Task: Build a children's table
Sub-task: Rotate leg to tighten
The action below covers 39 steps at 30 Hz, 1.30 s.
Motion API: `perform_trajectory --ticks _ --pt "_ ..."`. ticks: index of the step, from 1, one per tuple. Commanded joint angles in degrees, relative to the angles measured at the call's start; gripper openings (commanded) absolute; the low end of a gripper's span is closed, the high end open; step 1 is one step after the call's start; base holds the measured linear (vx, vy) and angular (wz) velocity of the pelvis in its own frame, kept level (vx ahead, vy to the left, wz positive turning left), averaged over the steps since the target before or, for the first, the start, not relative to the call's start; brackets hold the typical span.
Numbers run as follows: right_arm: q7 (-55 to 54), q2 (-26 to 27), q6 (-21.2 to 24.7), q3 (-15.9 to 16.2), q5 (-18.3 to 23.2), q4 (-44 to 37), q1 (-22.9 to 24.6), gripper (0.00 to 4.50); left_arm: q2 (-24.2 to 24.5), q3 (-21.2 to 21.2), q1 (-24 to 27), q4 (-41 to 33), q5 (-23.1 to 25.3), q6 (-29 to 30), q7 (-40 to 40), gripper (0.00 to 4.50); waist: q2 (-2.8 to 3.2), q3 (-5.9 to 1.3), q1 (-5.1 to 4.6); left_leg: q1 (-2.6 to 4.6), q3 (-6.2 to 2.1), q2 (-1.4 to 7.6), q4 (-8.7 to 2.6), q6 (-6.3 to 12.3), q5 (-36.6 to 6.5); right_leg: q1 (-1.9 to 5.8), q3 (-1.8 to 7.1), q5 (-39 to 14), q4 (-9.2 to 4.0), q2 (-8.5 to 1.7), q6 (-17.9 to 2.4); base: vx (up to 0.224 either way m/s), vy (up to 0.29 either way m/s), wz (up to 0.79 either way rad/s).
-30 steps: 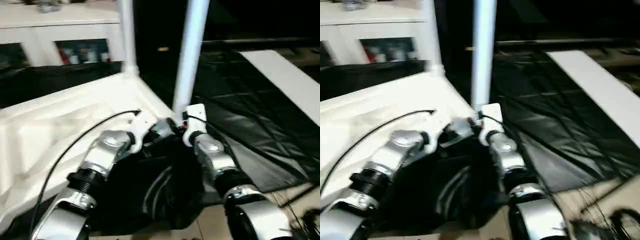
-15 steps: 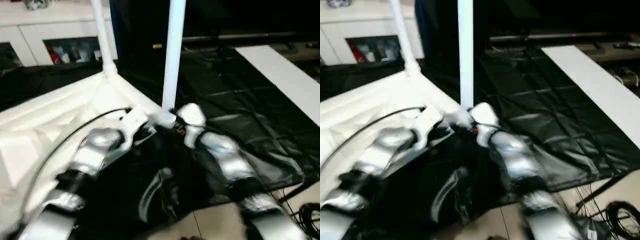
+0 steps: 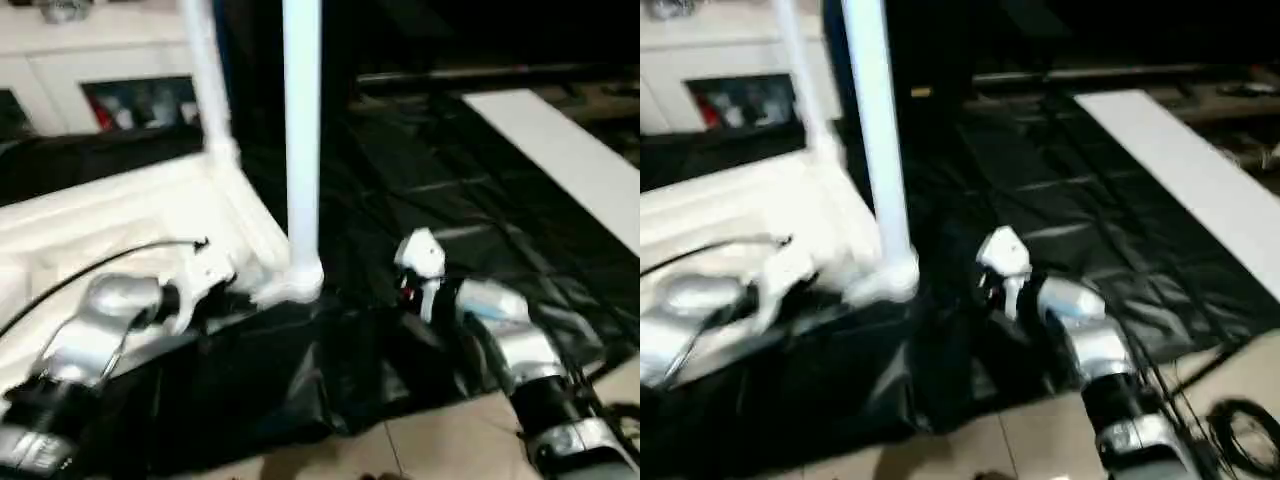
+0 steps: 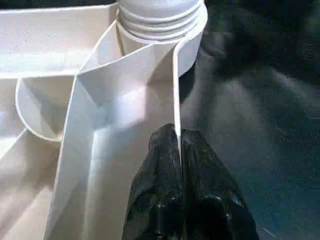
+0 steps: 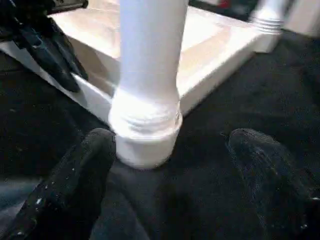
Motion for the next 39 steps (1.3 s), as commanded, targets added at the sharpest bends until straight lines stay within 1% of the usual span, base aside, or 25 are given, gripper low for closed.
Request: perform_trajectory --ticks 1,2,3,4,5,7,9,12,13,15,17,19,22,23,26,27,30,33,36,37,39 --pt "0.5 0.6 -0.7 1.5 -1.7 1.5 -0.9 3.98 0.2 -2.3 1.1 -3.0 -0.3 1.0 -2.5 0.0 0.6 -3.37 0.34 0.79 -1.31 3.37 -4.37 2.23 -14.8 2.65 2.93 -14.3 -3.55 -3.23 -14.3 0.0 0.0 0.0" --pt "0.8 0.7 -0.9 1.6 -1.8 1.6 -1.0 3.98 0.0 -2.2 1.1 -3.0 -0.3 1.1 -2.3 0.0 0.62 -3.32 0.53 0.92 -1.23 3.35 -4.39 2.05 -15.0 2.59 2.96 -14.5 -3.64 -3.18 -14.2 0.0 0.0 0.0" --pt "1.4 0.8 -1.0 1.9 -1.9 1.5 -1.0 3.98 -0.2 -2.1 1.1 -3.2 -0.3 1.3 -1.8 0.0 0.19 -3.29 0.81 1.13 -1.12 3.36 -4.34 1.83 -15.5 2.5 3.05 -15.1 -3.59 -3.22 -14.0 0.0 0.0 0.0" --pt "2.0 1.0 -1.0 2.1 -1.7 1.5 -1.0 3.98 -0.3 -2.2 1.1 -3.4 -0.4 1.5 -1.8 0.0 0.33 -3.24 0.96 1.13 -1.15 3.35 -4.39 1.65 -15.6 2.53 3.09 -15.6 -3.67 -3.28 -13.7 0.0 0.0 0.0" --pt "2.6 1.2 -1.0 2.3 -1.5 1.5 -1.1 3.98 -0.3 -2.3 1.0 -3.5 -0.4 1.6 -1.8 0.0 0.21 -3.22 1.01 0.97 -1.27 3.39 -4.52 1.36 -15.9 2.71 3.08 -16.4 -3.62 -3.33 -13.2 0.0 0.0 0.0" --pt "2.8 1.5 -1.3 3.0 -1.5 2.1 -1.6 3.98 -0.1 -2.6 1.1 -4.1 -0.8 1.9 -2.0 0.0 0.14 -3.16 1.02 0.96 -1.34 3.32 -4.55 0.94 -16.3 2.68 3.14 -17.6 -3.73 -3.4 -12.3 0.0 0.0 0.0" --pt "2.7 1.9 -2.0 3.5 -2.0 3.6 -2.4 3.98 0.1 -2.7 1.2 -4.7 -1.0 2.5 -2.3 0.0 0.13 -3.25 0.98 0.9 -1.37 3.28 -4.5 0.81 -16.1 2.75 3.17 -17.5 -3.71 -3.46 -12.2 0.0 0.0 0.0" --pt "2.4 2.4 -2.9 3.5 -2.5 5.4 -3.4 3.98 0.0 -2.9 1.1 -4.9 -0.8 2.8 -2.4 0.0 0.0 -3.37 1.02 0.85 -1.32 3.18 -4.33 1.06 -14.9 2.85 3.18 -16.6 -3.6 -3.48 -12.5 0.0 0.0 0.0" --pt "2.4 2.7 -3.1 3.4 -2.6 6.1 -3.7 3.98 0.0 -3.0 1.0 -4.8 -0.6 2.8 -2.3 0.0 0.12 -3.41 0.96 0.75 -1.34 3.16 -4.3 1.21 -14.3 2.89 3.14 -15.8 -3.49 -3.46 -12.8 0.0 0.0 0.0" --pt "2.7 3.1 -3.3 3.4 -2.6 7.1 -4.2 3.98 -0.2 -3.1 0.9 -4.6 -0.4 2.8 -2.2 0.0 0.03 -3.47 0.98 0.76 -1.26 3.16 -4.2 1.59 -13.3 2.94 3.13 -14.2 -3.32 -3.39 -13.2 0.0 0.0 0.0" --pt "2.5 3.6 -3.4 3.4 -2.6 8.1 -4.7 3.98 -0.2 -3.3 0.8 -4.6 -0.4 2.8 -2.3 0.0 0.08 -3.49 1.06 0.76 -1.23 3.17 -4.16 1.85 -12.8 2.99 3.12 -13.4 -3.2 -3.38 -13.4 0.0 0.0 0.0" --pt "2.1 4.1 -4.1 3.4 -2.7 9.2 -5.2 3.98 -0.3 -3.5 0.8 -4.7 -0.6 2.9 -2.5 0.0 0.04 -3.52 1.04 0.72 -1.24 3.16 -4.12 1.94 -12.7 3.02 3.08 -13.3 -3.15 -3.43 -13.8 0.0 0.0 0.0" --pt "2.3 4.8 -4.8 3.1 -2.3 10.7 -5.9 3.98 -0.3 -3.7 0.8 -4.9 -0.5 3.1 -2.3 0.0 0.05 -3.46 1.11 0.8 -1.28 3.21 -4.18 1.67 -13.4 3.01 3.08 -14.6 -3.24 -3.45 -13.4 0.0 0.0 0.0" --pt "2.3 4.9 -4.9 3.1 -2.4 11.1 -6.1 3.81 -0.3 -3.7 0.9 -5.0 -0.5 3.2 -2.3 0.0 0.0 -3.47 1.06 0.78 -1.3 3.2 -4.18 1.57 -13.5 3.02 3.08 -14.8 -3.22 -3.45 -13.3 0.0 0.0 0.0" --pt "2.6 5.1 -5.1 3.0 -2.3 12.0 -6.7 3.81 -0.4 -3.9 0.7 -4.9 -0.5 3.2 -2.3 0.0 0.1 -3.49 1.11 0.84 -1.27 3.21 -4.15 1.52 -13.4 3.0 3.08 -14.4 -3.19 -3.38 -13.4 0.0 0.0 0.0" --pt "2.8 5.2 -5.1 2.9 -2.2 12.3 -6.8 3.52 -0.4 -4.0 0.7 -4.9 -0.5 3.3 -2.4 0.0 0.07 -3.53 1.1 0.84 -1.28 3.19 -4.13 1.59 -13.1 3.03 3.07 -13.9 -3.11 -3.37 -13.5 0.0 0.0 0.0" --pt "3.0 5.4 -5.3 2.6 -2.0 12.9 -7.3 3.38 -0.5 -4.1 0.5 -4.8 -0.5 3.4 -2.4 0.0 0.07 -3.57 1.08 0.8 -1.24 3.16 -4.07 1.79 -12.7 3.09 3.05 -13.2 -3.04 -3.39 -13.9 0.0 0.0 0.0" --pt "3.1 5.7 -5.8 2.3 -2.0 13.9 -7.8 3.02 -0.6 -4.2 0.3 -4.6 -0.5 3.5 -2.4 0.0 0.2 -3.6 1.14 0.86 -1.24 3.17 -4.02 1.74 -12.8 3.06 3.04 -13.2 -3.03 -3.39 -13.9 0.0 0.0 0.0" --pt "3.1 5.8 -6.1 2.2 -2.0 14.4 -8.0 2.94 -0.6 -4.3 0.1 -4.5 -0.5 3.5 -2.4 0.0 -0.03 -3.62 1.1 0.75 -1.23 3.16 -3.98 1.89 -12.4 3.18 3.02 -12.8 -2.96 -3.36 -13.9 0.0 0.0 0.0" --pt "3.1 5.8 -6.1 2.2 -2.0 14.4 -8.0 2.76 -0.6 -4.3 0.1 -4.5 -0.5 3.5 -2.4 0.0 0.05 -3.64 1.13 0.83 -1.21 3.16 -3.95 1.95 -12.4 3.12 3.02 -12.8 -2.94 -3.38 -14.0 0.0 0.0 0.0" --pt "3.1 6.1 -6.3 2.1 -2.0 15.0 -8.2 2.73 -0.7 -4.3 0.1 -4.3 -0.4 3.5 -2.4 0.0 -0.06 -3.64 1.13 0.76 -1.22 3.14 -3.91 2.06 -12.2 3.18 3.04 -13.1 -2.94 -3.45 -14.0 0.0 0.0 0.0"
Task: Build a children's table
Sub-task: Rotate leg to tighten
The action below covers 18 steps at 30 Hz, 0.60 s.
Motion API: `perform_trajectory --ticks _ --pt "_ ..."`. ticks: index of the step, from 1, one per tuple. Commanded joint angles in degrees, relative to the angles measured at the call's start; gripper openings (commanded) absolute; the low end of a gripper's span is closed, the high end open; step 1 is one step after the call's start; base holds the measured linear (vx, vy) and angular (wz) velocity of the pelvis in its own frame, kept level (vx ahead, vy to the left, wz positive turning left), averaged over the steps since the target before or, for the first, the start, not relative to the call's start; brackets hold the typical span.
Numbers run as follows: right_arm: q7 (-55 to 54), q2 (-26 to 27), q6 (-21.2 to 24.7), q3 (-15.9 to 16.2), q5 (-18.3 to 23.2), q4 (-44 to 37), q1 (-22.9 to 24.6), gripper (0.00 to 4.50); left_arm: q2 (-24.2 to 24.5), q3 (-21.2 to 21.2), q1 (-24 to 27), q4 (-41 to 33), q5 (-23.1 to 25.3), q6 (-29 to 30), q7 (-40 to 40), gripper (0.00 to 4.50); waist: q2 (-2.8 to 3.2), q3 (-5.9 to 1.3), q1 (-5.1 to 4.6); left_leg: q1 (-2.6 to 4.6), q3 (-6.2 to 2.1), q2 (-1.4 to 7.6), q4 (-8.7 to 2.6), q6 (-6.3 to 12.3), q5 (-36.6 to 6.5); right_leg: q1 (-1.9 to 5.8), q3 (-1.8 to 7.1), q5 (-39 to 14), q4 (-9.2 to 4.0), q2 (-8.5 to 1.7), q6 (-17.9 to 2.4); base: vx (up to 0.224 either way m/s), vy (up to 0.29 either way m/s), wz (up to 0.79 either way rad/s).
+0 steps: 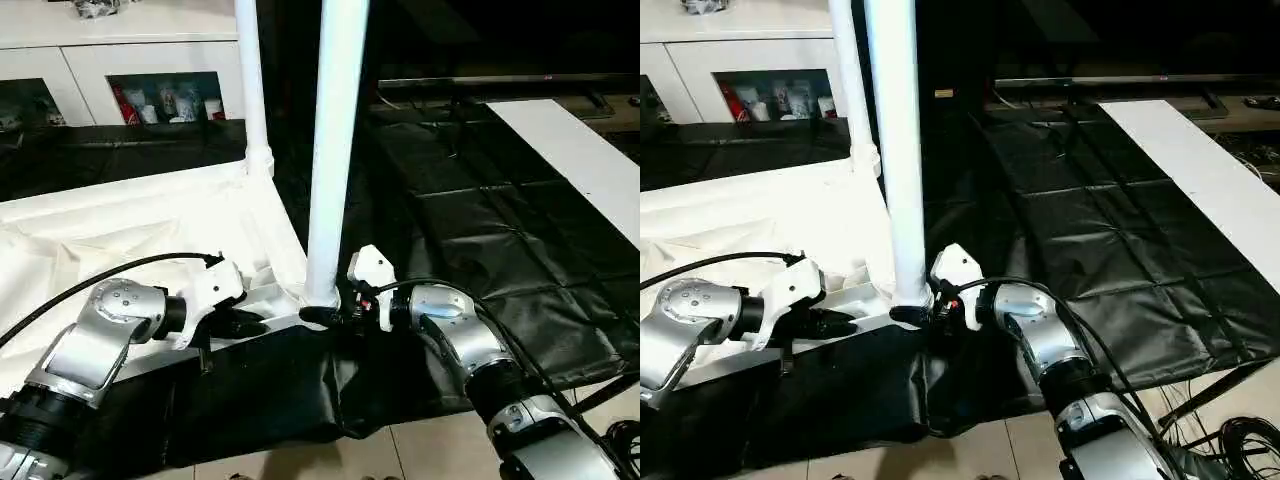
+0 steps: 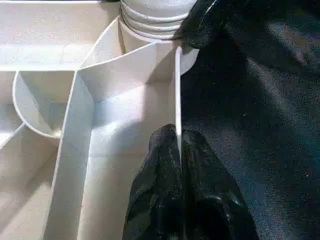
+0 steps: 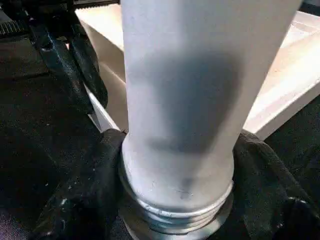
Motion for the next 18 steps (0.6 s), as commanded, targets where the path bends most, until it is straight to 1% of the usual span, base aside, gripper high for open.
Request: perform_trajectory --ticks 1,4,7,9,10,11,12,13,14,15,16,17,18 --pt "-0.3 0.5 -1.0 -0.6 0.0 0.7 -1.4 2.72 -0.6 -2.1 -0.4 -0.5 0.0 0.2 -1.4 0.0 0.29 -3.65 0.04 0.72 -1.37 3.19 -4.18 2.08 -12.3 3.01 2.88 -13.3 -3.16 -3.41 -14.0 0.0 0.0 0.0" --pt "-0.4 0.6 -1.2 -0.6 -0.1 1.1 -1.5 2.7 -0.6 -2.1 -0.4 -0.5 0.0 0.2 -1.4 0.0 0.3 -3.57 0.0 0.75 -1.41 3.21 -4.26 1.85 -12.9 2.95 2.86 -14.4 -3.24 -3.33 -13.6 0.0 0.0 0.0" --pt "-2.3 1.4 -2.1 -1.2 -0.1 2.0 -1.9 2.7 -0.7 -2.0 -0.4 -0.4 0.0 0.4 -1.1 0.0 0.37 -3.62 -0.07 0.8 -1.39 3.22 -4.22 1.81 -12.8 2.85 2.9 -14.0 -3.23 -3.35 -13.7 0.0 0.0 0.0" --pt "-3.7 1.9 -2.4 -1.6 -0.2 2.4 -2.0 2.7 -0.9 -1.9 -0.5 -0.1 0.0 0.5 -0.6 0.0 0.31 -3.63 -0.14 0.71 -1.41 3.17 -4.22 1.73 -12.7 2.96 2.89 -13.9 -3.18 -3.34 -13.7 0.0 0.0 0.0" --pt "-5.6 2.7 -2.9 -2.3 0.1 2.5 -1.9 2.7 -1.6 -1.8 -0.9 0.8 0.6 0.5 0.9 0.0 0.27 -3.59 -0.24 0.75 -1.38 3.14 -4.22 1.59 -12.9 2.85 2.93 -14.4 -3.27 -3.36 -13.6 0.0 0.0 0.0" --pt "-7.0 3.4 -3.2 -2.8 0.3 2.6 -1.8 2.7 -2.3 -1.6 -1.4 1.8 1.0 0.6 2.3 0.0 0.36 -3.55 -0.26 0.81 -1.38 3.12 -4.23 1.33 -13.2 2.78 2.95 -15.0 -3.35 -3.37 -13.5 0.0 0.0 0.0" --pt "-8.2 4.0 -3.2 -3.3 0.5 2.7 -1.7 2.7 -2.9 -1.4 -1.8 2.7 1.6 0.9 3.7 0.0 0.28 -3.61 -0.23 0.9 -1.42 3.09 -4.19 1.03 -13.5 2.83 2.95 -15.6 -3.44 -3.4 -13.3 0.0 0.0 0.0" --pt "-10.3 5.0 -3.2 -4.1 0.9 2.9 -1.7 2.7 -4.0 -1.2 -2.8 4.4 2.8 1.3 6.6 0.0 0.26 -3.44 -0.37 0.8 -1.4 3.04 -4.28 0.84 -13.9 2.76 2.96 -16.6 -3.6 -3.33 -12.9 0.0 0.0 0.0" --pt "-10.3 5.0 -3.2 -4.1 0.9 2.9 -1.7 2.7 -4.0 -1.2 -2.8 4.4 2.8 1.3 6.6 0.0 0.29 -3.48 -0.25 0.99 -1.43 3.07 -4.24 0.61 -14.3 2.69 2.97 -17.3 -3.69 -3.4 -12.7 0.0 0.0 0.0" --pt "-12.2 5.9 -3.2 -4.6 0.9 3.1 -1.7 2.7 -5.2 -0.8 -3.8 6.1 3.7 1.8 9.4 0.0 0.24 -3.53 -0.22 1.13 -1.34 3.04 -4.15 0.52 -14.8 2.54 3.01 -18.1 -3.78 -3.38 -12.4 0.0 0.0 0.0" --pt "-15.3 7.2 -2.6 -5.0 0.8 3.5 -1.7 2.7 -6.9 -0.4 -5.0 7.6 4.5 2.5 12.6 0.0 0.23 -3.49 -0.21 1.05 -1.4 3.08 -4.23 0.34 -14.8 2.54 3.02 -18.6 -3.82 -3.41 -12.2 0.0 0.0 0.0" --pt "-17.3 8.0 -2.2 -5.3 0.6 3.7 -1.8 2.7 -8.0 -0.2 -5.8 8.6 5.0 3.0 14.5 0.0 0.3 -3.51 -0.17 1.12 -1.35 3.01 -4.19 0.19 -14.6 2.46 3.01 -18.7 -3.9 -3.34 -12.1 0.0 0.0 0.0" --pt "-17.3 8.0 -2.2 -5.3 0.6 3.7 -1.8 2.7 -8.0 -0.2 -5.8 8.6 5.0 3.0 14.5 0.0 0.24 -3.6 0.09 1.36 -1.36 3.02 -4.13 0.15 -14.7 2.39 3.01 -18.7 -3.98 -3.39 -11.9 0.0 0.0 0.0"
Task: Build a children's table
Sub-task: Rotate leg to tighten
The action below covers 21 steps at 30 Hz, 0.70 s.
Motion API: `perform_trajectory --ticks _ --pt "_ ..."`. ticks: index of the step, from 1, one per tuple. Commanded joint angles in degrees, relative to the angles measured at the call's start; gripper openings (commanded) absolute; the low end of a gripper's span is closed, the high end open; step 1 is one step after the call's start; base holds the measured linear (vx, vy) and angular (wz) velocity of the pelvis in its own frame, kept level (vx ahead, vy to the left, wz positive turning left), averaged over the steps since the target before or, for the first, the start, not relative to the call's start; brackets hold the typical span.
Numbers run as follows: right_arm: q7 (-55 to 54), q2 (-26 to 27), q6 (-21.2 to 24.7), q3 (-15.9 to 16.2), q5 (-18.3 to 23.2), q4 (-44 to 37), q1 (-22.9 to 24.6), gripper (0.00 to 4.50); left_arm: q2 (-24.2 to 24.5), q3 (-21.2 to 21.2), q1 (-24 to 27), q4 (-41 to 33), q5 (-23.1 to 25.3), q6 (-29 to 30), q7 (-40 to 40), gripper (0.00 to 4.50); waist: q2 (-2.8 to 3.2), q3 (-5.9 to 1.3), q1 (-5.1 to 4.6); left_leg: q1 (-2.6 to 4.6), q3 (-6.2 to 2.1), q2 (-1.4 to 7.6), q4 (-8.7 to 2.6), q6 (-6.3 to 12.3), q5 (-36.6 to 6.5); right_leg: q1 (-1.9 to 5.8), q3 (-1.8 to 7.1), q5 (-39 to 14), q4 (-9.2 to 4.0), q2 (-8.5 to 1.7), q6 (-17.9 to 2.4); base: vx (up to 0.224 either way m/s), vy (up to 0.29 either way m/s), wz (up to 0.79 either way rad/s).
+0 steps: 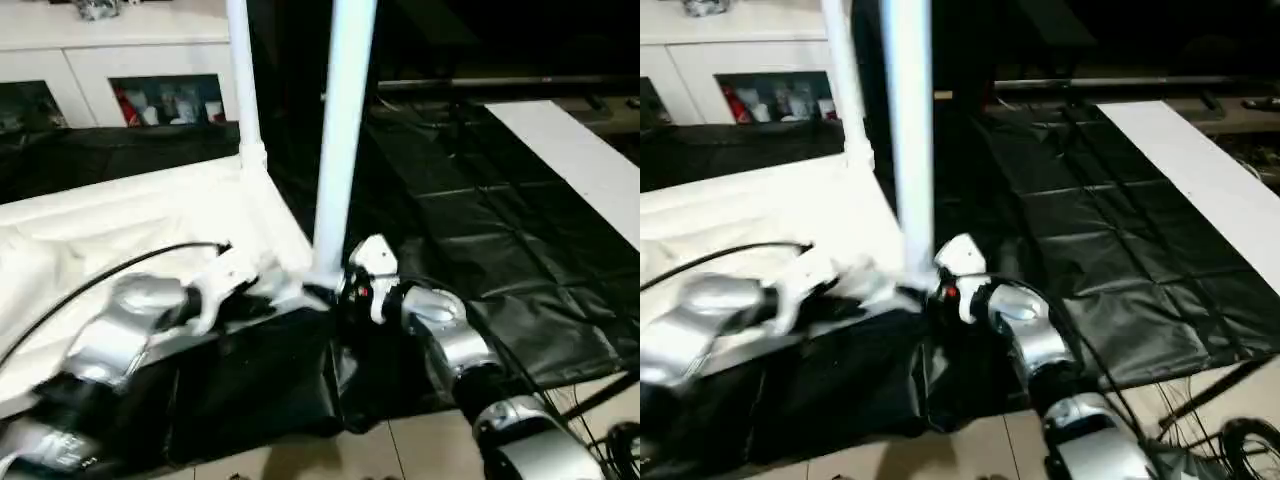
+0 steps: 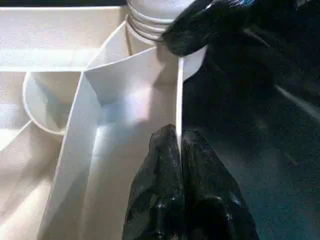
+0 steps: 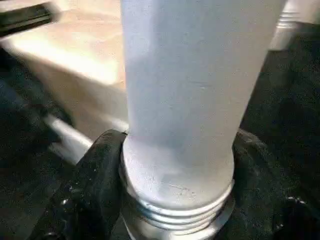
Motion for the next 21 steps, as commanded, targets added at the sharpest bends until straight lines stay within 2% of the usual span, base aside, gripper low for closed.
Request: perform_trajectory --ticks 1,3,4,6,8,11,12,13,14,15,18,19,21 --pt "-5.7 4.7 -0.5 -0.8 1.0 -0.4 -2.0 2.7 -3.9 0.2 -2.4 3.8 2.6 3.0 9.5 0.0 0.35 -3.53 -0.06 0.87 -1.43 3.03 -4.35 0.4 -14.4 2.61 2.92 -18.3 -4.06 -3.37 -11.8 0.0 0.0 0.0" --pt "-9.3 6.0 -0.1 -1.6 1.1 0.7 -2.7 2.69 -5.6 0.4 -3.2 4.7 3.0 3.6 11.9 0.0 0.34 -3.62 0.03 1.24 -1.48 3.0 -4.33 -0.19 -14.8 2.41 2.85 -19.0 -4.22 -3.37 -11.6 0.0 0.0 0.0" --pt "-14.2 7.9 0.2 -3.0 1.5 2.3 -3.8 2.69 -8.0 0.1 -4.2 6.3 3.7 3.8 15.1 0.0 0.29 -3.6 0.12 1.0 -1.51 2.9 -4.31 -0.24 -14.6 2.52 2.79 -19.4 -4.3 -3.5 -11.3 0.0 0.0 0.0" --pt "-17.1 8.5 0.7 -3.6 1.2 3.5 -4.5 2.69 -9.5 0.3 -4.8 7.7 4.0 3.6 17.1 0.0 0.11 -3.71 0.0 0.83 -1.57 2.98 -4.4 -0.12 -14.5 2.69 2.72 -19.1 -4.25 -3.45 -10.8 0.0 0.0 0.0" --pt "-24.0 9.9 1.8 -5.0 0.7 6.7 -6.2 2.69 -13.1 0.5 -6.1 12.0 4.6 1.8 21.7 0.0 0.14 -3.79 0.05 0.91 -1.43 2.81 -4.26 0.2 -13.4 2.53 2.74 -17.7 -4.19 -3.35 -10.9 0.0 0.0 0.0" --pt "-27.2 10.7 2.0 -5.7 0.3 8.5 -7.0 2.69 -15.3 0.7 -7.0 14.6 4.9 0.6 24.0 0.0 -0.09 -3.88 0.17 0.66 -1.31 2.71 -4.12 0.8 -12.4 2.71 2.68 -16.0 -4.11 -3.41 -10.7 0.0 0.0 0.0" --pt "-27.7 10.8 1.9 -5.9 0.1 8.8 -7.2 2.69 -15.8 0.7 -7.2 15.2 5.0 0.5 24.3 0.0 0.01 -3.92 0.37 0.91 -1.28 2.76 -4.1 0.9 -12.7 2.58 2.65 -16.0 -4.11 -3.38 -10.6 0.0 0.0 0.0" --pt "-25.7 11.4 2.1 -7.0 1.2 8.8 -7.3 2.69 -16.6 0.5 -7.7 15.9 5.2 0.4 24.6 0.0 -0.4 -3.91 0.41 0.69 -1.28 2.77 -4.12 1.28 -12.6 2.8 2.61 -16.2 -4.09 -3.48 -10.4 0.0 0.0 0.0" --pt "-25.6 11.4 2.1 -7.0 1.2 8.8 -7.3 3.04 -16.6 0.5 -7.7 15.9 5.2 0.4 24.6 0.0 -0.31 -3.85 0.51 0.71 -1.24 2.74 -4.09 1.5 -12.7 2.71 2.66 -16.4 -4.16 -3.5 -10.3 0.0 0.0 0.0" --pt "-24.6 11.7 2.2 -7.7 1.9 8.7 -7.4 3.04 -16.8 0.5 -7.9 16.2 5.3 0.4 24.8 0.0 -0.29 -3.81 0.54 0.67 -1.29 2.8 -4.16 1.74 -13.0 2.75 2.64 -17.3 -4.25 -3.57 -10.0 0.0 0.0 0.0" --pt "-24.3 11.4 0.8 -7.9 1.7 8.8 -7.7 3.48 -16.3 0.4 -7.7 15.4 5.1 0.6 23.2 0.0 -0.26 -3.75 0.63 0.7 -1.39 2.91 -4.25 1.81 -13.6 2.68 2.62 -18.6 -4.36 -3.7 -9.6 0.0 0.0 0.0" --pt "-24.4 11.2 0.4 -7.5 1.2 8.8 -7.8 3.58 -15.6 0.2 -7.3 15.0 4.9 0.7 21.9 0.0 -0.07 -3.63 0.35 0.6 -1.55 2.89 -4.41 1.31 -14.9 2.62 2.53 -20.3 -4.5 -3.62 -9.1 0.0 0.0 0.0" --pt "-24.6 10.3 -0.8 -6.7 0.1 8.5 -7.7 3.67 -14.8 -0.3 -6.7 14.8 4.5 0.8 19.4 0.0 0.06 -3.62 -0.24 0.22 -1.76 2.89 -4.59 0.9 -15.3 2.87 2.42 -20.4 -4.4 -3.61 -9.1 0.0 0.0 0.0"
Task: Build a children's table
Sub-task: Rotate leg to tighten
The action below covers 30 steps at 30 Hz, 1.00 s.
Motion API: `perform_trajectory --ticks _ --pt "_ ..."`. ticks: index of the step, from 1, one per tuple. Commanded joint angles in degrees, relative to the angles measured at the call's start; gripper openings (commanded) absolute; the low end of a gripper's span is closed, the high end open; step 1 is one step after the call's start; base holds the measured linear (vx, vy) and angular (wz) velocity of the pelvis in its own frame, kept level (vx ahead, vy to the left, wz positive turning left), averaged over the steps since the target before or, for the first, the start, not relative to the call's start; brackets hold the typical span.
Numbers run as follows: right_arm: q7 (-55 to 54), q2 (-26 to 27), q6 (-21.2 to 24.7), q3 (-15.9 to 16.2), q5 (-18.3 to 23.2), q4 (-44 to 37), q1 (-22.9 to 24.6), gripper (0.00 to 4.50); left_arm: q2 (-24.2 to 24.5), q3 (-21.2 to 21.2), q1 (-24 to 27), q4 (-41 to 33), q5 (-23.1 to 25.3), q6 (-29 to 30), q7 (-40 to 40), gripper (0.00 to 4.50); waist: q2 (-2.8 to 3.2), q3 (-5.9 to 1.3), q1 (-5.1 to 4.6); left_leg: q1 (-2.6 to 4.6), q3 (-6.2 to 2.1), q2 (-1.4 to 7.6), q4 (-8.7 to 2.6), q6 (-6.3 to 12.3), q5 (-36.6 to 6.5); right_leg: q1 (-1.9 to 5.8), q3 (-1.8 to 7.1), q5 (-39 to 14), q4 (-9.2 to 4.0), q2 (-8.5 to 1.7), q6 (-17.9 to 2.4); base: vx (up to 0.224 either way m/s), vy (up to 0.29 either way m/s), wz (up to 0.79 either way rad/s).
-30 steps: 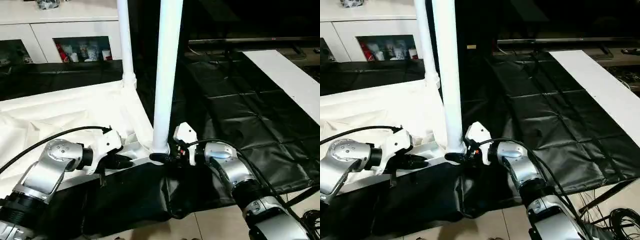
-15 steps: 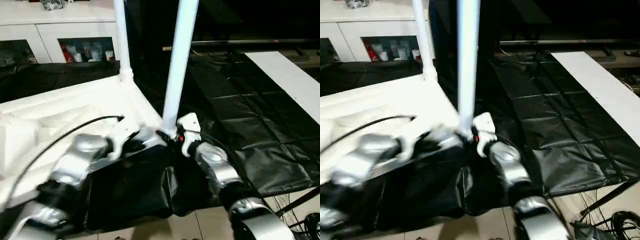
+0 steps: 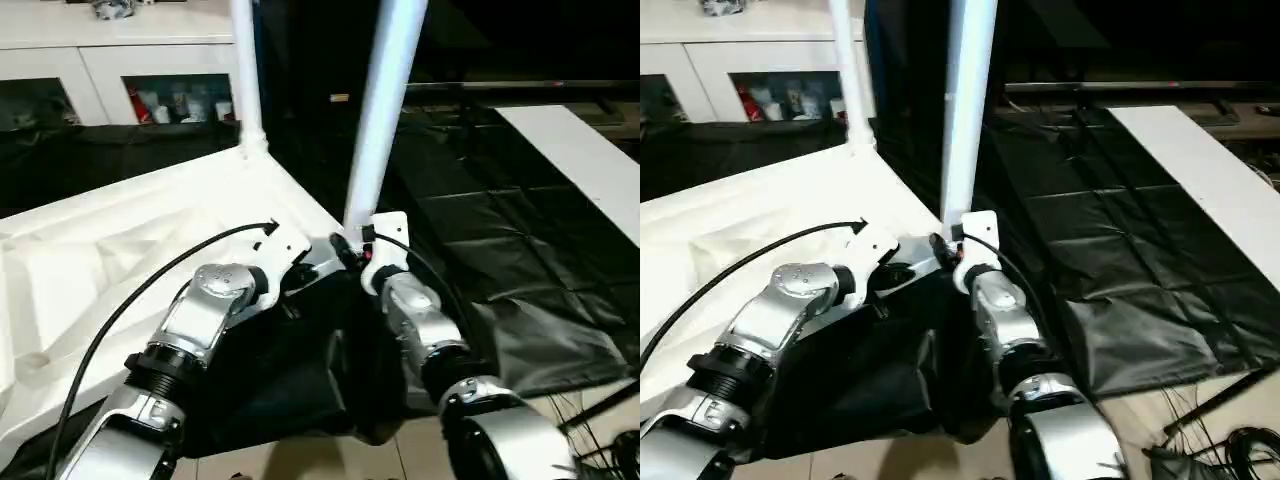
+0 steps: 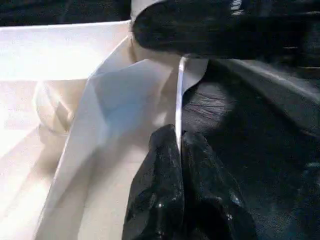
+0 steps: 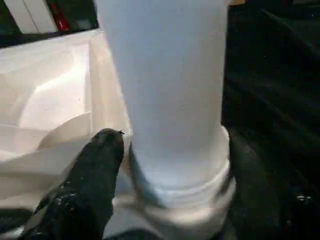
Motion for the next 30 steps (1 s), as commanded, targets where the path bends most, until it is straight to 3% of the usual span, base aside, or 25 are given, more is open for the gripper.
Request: perform_trajectory --ticks 1,5,8,9,10,13,19,21,22,30 --pt "2.4 1.4 -2.2 3.5 -2.2 -0.8 -0.8 3.85 -0.4 -1.0 1.2 2.4 0.4 1.4 0.3 0.0 0.16 -3.55 -0.09 0.38 -1.76 2.92 -4.54 0.64 -16.2 2.47 2.49 -20.9 -4.52 -3.49 -9.6 0.0 0.0 0.0" --pt "6.3 -2.6 -5.8 5.3 -4.4 -5.5 1.3 3.85 2.5 -2.9 2.9 -0.3 -0.3 2.7 -7.0 0.0 0.29 -3.66 -0.28 0.51 -1.63 2.92 -4.41 0.91 -15.9 2.52 2.58 -19.5 -4.42 -3.42 -10.3 0.0 0.0 0.0" --pt "13.8 -6.1 -6.7 5.5 -2.9 -10.0 3.6 3.85 5.5 -4.4 3.7 -2.4 -0.7 2.4 -12.0 0.0 0.3 -3.86 0.02 0.4 -1.46 3.1 -4.21 2.67 -13.0 2.73 2.71 -13.2 -3.66 -3.29 -12.0 0.0 0.0 0.0" --pt "13.9 -6.2 -6.7 5.6 -2.9 -10.0 3.6 3.85 5.5 -4.4 3.7 -2.4 -0.7 2.4 -12.0 0.0 0.71 -3.92 0.1 0.5 -1.46 3.06 -4.17 2.88 -12.4 2.81 2.66 -11.8 -3.51 -3.19 -12.6 0.0 0.0 0.0" --pt "18.2 -7.9 -6.2 5.9 -1.8 -12.0 4.8 3.85 6.4 -4.7 3.8 -2.9 -0.9 1.9 -13.4 0.0 0.54 -3.92 0.08 0.36 -1.3 2.95 -4.07 3.7 -11.4 3.07 2.61 -9.0 -3.4 -3.09 -13.7 0.0 0.0 0.0" --pt "30.7 -12.0 -0.7 6.4 2.6 -16.6 7.5 3.85 9.6 -4.7 4.0 -3.8 -1.7 -1.4 -18.2 0.0 0.78 -3.84 0.18 0.43 -1.36 3.02 -4.05 5.0 -12.0 3.29 2.6 -8.4 -3.42 -3.07 -14.6 0.0 0.0 0.0" --pt "45.7 -17.4 1.9 10.4 4.5 -20.9 10.9 3.85 12.9 -4.5 5.4 -7.7 -5.3 -5.5 -27.2 0.0 0.73 -3.47 0.27 0.75 -1.63 3.32 -4.49 2.43 -17.0 2.99 2.66 -16.9 -4.25 -3.37 -13.5 0.0 0.0 0.0" --pt "46.9 -17.8 1.8 10.9 4.2 -21.2 11.1 3.85 13.3 -4.6 5.7 -9.0 -6.4 -5.7 -29.0 0.0 0.75 -3.47 0.31 0.75 -1.62 3.31 -4.5 2.12 -17.1 2.93 2.63 -17.5 -4.28 -3.36 -13.5 0.0 0.0 0.0" --pt "47.9 -18.3 1.6 11.4 3.7 -21.5 11.2 3.85 14.0 -4.9 6.1 -10.5 -7.7 -5.4 -31.2 0.0 0.79 -3.45 0.48 1.16 -1.46 3.45 -4.5 1.73 -17.2 2.48 2.73 -17.4 -4.37 -3.28 -13.7 0.0 0.0 0.0" --pt "51.2 -19.5 1.1 13.0 2.4 -20.9 10.2 3.85 15.1 -5.4 5.5 -10.0 -7.1 -6.4 -32.7 0.0 0.82 -3.47 1.6 0.95 -1.43 3.43 -4.65 1.07 -16.1 2.73 2.73 -15.5 -3.9 -3.29 -13.7 0.0 0.0 0.0"
